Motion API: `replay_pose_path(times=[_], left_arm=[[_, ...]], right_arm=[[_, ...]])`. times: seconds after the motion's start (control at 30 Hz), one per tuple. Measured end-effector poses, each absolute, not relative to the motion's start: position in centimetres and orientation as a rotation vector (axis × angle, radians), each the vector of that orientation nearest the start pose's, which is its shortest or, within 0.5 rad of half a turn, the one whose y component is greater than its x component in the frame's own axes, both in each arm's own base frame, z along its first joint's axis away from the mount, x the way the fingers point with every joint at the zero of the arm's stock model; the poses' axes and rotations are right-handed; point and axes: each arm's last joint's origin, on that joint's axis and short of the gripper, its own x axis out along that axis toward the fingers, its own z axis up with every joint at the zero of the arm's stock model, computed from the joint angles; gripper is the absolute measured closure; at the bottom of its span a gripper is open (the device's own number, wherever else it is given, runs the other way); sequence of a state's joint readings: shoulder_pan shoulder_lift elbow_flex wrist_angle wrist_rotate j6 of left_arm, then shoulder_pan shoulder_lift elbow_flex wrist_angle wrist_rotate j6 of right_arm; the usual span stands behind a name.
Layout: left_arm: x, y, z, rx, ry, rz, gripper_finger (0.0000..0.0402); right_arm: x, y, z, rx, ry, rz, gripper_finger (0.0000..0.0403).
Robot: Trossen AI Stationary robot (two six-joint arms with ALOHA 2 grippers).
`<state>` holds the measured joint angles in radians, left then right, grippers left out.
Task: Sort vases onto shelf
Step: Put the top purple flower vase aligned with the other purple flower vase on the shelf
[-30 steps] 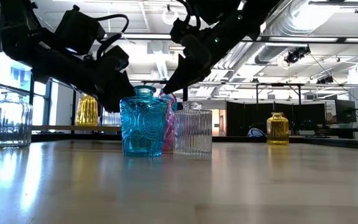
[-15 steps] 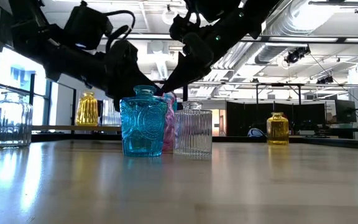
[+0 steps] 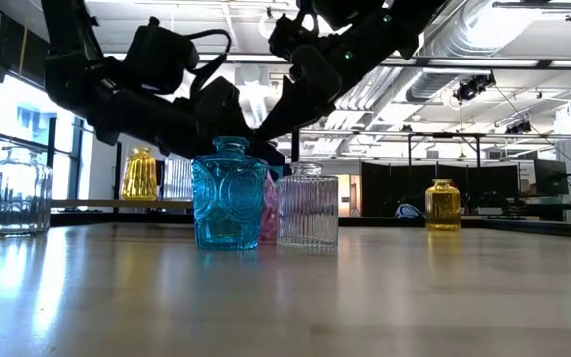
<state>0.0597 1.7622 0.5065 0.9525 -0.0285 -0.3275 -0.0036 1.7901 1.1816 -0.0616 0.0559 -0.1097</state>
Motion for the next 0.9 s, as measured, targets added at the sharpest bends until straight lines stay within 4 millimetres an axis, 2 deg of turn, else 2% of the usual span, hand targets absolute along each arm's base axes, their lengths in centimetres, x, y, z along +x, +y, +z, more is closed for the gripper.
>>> replay_pose_path(times=[0.13, 0.3, 0.63, 0.8, 0.9], left_arm=[[29.5, 1.8, 11.7, -0.313, 0.293, 0.137, 0.0225], [29.5, 1.9, 11.8, -0.265, 0.293, 0.13, 0.029], [29.1, 1.9, 12.4, -0.181, 0.332, 0.157, 0.029], [28.2, 2.1, 14.1, -0.115, 0.373, 0.22, 0.029], [27.4, 2.2, 15.6, -0.09, 0.371, 0.282, 0.029]], right_arm=[[38.8, -0.3, 21.0, -0.126, 0.673, -0.019, 0.0403], [38.8, -0.3, 21.0, -0.134, 0.674, -0.04, 0.0403], [39.1, -0.2, 21.7, -0.122, 0.661, -0.081, 0.0402], [39.6, 0.3, 23.4, -0.136, 0.665, -0.091, 0.0402], [39.8, 0.8, 24.6, -0.177, 0.698, -0.154, 0.0402]])
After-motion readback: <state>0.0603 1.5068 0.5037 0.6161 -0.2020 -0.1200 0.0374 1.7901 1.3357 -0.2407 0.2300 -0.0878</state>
